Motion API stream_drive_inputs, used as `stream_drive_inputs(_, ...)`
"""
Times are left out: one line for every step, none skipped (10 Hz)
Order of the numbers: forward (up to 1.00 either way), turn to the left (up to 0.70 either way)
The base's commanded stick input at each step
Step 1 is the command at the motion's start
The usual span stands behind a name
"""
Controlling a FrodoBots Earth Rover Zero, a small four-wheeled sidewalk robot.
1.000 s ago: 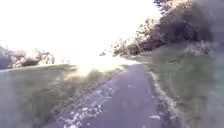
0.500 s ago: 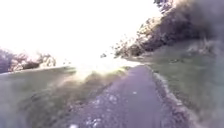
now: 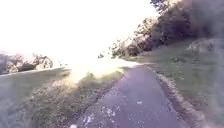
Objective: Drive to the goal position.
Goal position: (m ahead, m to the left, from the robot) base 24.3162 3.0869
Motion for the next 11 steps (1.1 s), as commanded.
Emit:
stream_drive_inputs(0.85,0.00)
stream_drive_inputs(0.85,0.00)
stream_drive_inputs(0.85,0.00)
stream_drive_inputs(0.85,0.00)
stream_drive_inputs(0.85,0.00)
stream_drive_inputs(0.85,0.00)
stream_drive_inputs(0.85,0.00)
stream_drive_inputs(0.85,0.00)
stream_drive_inputs(0.85,0.00)
stream_drive_inputs(0.85,0.00)
stream_drive_inputs(0.85,0.00)
